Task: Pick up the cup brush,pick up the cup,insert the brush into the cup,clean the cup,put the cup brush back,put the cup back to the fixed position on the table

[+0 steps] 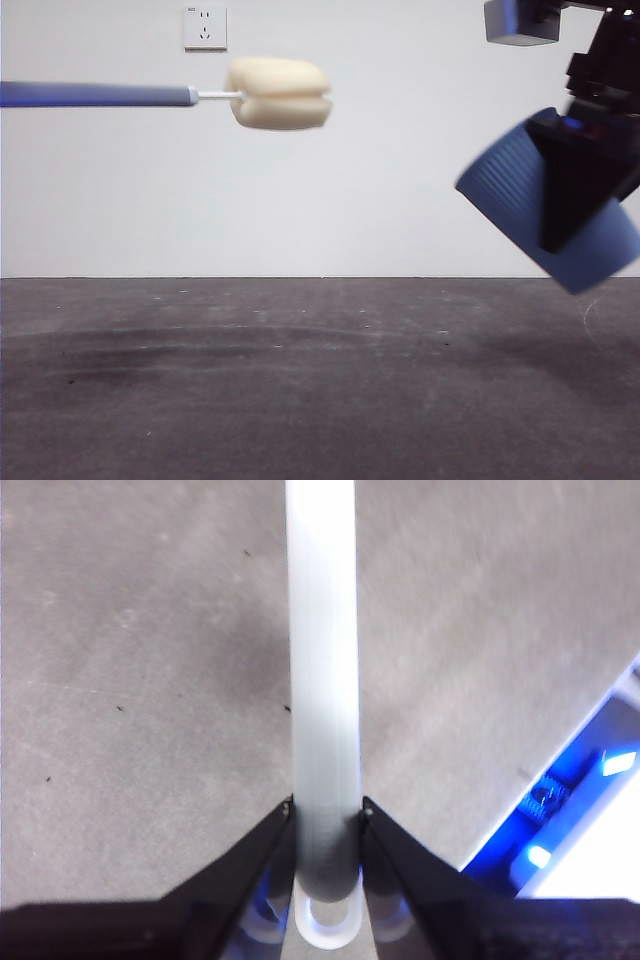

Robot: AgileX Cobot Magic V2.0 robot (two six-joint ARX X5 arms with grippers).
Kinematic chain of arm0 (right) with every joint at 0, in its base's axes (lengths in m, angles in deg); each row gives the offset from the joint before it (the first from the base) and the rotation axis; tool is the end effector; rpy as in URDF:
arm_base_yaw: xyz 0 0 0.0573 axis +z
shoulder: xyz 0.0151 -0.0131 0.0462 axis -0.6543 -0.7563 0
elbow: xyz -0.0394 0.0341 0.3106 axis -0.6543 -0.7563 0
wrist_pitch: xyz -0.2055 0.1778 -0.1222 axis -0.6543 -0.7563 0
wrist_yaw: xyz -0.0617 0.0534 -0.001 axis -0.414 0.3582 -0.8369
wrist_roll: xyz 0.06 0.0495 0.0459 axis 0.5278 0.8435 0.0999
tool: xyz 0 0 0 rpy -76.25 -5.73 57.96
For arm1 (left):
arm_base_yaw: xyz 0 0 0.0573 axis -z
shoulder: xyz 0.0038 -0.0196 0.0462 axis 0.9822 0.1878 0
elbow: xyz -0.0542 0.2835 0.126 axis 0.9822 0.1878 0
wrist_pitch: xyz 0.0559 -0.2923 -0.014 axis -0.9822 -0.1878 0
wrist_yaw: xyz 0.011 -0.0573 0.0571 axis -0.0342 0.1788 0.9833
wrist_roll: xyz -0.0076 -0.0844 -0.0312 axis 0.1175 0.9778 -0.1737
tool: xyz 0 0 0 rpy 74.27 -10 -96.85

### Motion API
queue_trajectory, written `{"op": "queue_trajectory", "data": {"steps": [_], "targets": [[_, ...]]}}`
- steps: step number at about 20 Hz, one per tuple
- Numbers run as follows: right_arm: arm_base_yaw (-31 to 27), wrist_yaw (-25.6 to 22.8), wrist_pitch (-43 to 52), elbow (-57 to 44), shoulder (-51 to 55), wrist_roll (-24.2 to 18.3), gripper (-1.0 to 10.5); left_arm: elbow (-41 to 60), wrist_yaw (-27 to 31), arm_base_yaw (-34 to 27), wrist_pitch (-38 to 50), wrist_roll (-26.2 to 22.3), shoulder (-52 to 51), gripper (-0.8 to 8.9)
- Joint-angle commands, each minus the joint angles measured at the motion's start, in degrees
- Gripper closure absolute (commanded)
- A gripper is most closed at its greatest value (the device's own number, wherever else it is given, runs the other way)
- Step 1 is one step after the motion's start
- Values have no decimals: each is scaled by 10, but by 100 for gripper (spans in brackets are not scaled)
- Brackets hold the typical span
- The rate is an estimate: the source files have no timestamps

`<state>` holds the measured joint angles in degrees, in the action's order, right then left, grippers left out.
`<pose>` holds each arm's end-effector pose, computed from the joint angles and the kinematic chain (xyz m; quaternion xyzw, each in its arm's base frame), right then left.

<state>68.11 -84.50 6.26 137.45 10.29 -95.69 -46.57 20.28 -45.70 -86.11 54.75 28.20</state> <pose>0.2545 0.1234 0.2332 -0.3165 0.4276 0.2652 0.8041 0.1614 -0.1019 0.3089 0.2683 0.4176 -0.2940 0.8168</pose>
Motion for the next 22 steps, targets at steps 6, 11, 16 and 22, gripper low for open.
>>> {"op": "queue_trajectory", "data": {"steps": [6, 11, 16, 22], "targets": [[49, -181, -36, 4, -1, -174, 964, 3, -14, 58, 13, -63, 69, 822], [84, -257, -20, 4, -2, -266, 964, 3, -16, 87, 34, -63, 102, 822], [119, -293, 7, 4, -7, -314, 964, 3, -17, 112, 58, -62, 118, 822], [156, -344, 47, 4, -41, -349, 964, 3, -33, 118, 55, -59, 122, 822]]}}
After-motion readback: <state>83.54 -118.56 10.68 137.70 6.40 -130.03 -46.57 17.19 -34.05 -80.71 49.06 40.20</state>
